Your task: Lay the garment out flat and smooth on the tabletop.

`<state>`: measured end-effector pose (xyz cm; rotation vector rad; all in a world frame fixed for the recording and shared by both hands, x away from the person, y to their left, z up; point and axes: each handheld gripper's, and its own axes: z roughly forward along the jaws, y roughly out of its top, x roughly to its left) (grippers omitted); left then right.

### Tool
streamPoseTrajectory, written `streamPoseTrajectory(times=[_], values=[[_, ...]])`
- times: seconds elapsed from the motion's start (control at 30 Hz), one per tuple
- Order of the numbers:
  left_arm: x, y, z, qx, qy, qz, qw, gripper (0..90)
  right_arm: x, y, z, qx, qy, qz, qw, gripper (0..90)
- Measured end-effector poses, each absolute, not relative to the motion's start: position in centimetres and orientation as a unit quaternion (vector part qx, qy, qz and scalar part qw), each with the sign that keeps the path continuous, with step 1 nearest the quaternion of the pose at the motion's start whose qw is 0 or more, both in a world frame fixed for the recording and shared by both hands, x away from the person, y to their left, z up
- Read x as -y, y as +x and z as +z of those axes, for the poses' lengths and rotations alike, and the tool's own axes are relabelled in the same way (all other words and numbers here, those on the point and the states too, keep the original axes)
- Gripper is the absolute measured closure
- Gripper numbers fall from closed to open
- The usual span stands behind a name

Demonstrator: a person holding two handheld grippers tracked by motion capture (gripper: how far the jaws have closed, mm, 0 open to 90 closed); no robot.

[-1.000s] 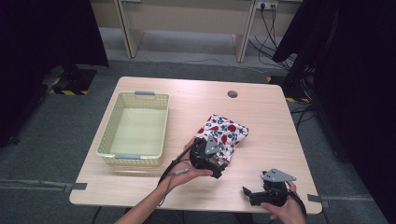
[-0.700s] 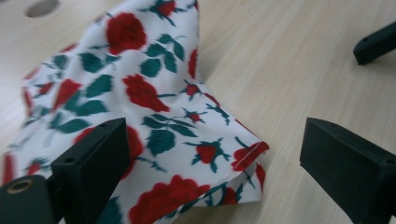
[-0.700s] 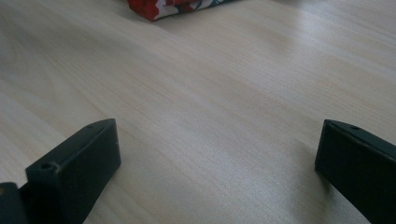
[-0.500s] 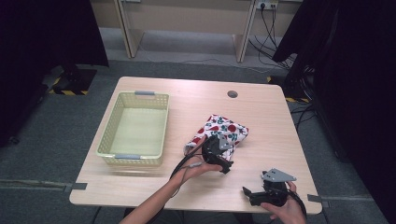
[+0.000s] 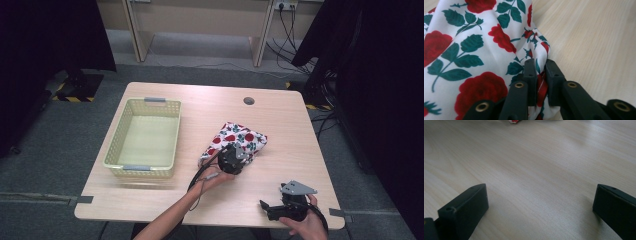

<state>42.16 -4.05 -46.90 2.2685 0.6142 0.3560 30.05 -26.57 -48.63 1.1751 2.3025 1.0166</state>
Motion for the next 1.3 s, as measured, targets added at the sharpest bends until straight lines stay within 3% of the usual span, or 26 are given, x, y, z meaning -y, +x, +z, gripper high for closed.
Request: streamPoseTrajectory(times=[0.43, 0.77, 0.97, 1.3], values=[[3.3, 40.9, -42.0, -0.237, 0.849, 0.065, 0.467, 82.7, 26.6, 30.1, -48.6, -0.815, 0.416, 0.36, 0.18, 0.5], [-0.8, 43.3, -39.4, -0.293, 0.819, 0.123, 0.479, 82.4, 26.6, 30.1, -48.6, -0.816, 0.416, 0.36, 0.18, 0.5], [-2.8, 44.9, -40.7, -0.328, 0.824, 0.187, 0.422, 80.8, 26.6, 30.1, -48.6, -0.816, 0.415, 0.36, 0.18, 0.5], [-2.5, 45.7, -44.5, -0.34, 0.853, 0.168, 0.357, 75.5, 26.6, 30.1, -48.6, -0.816, 0.416, 0.359, 0.18, 0.5]])
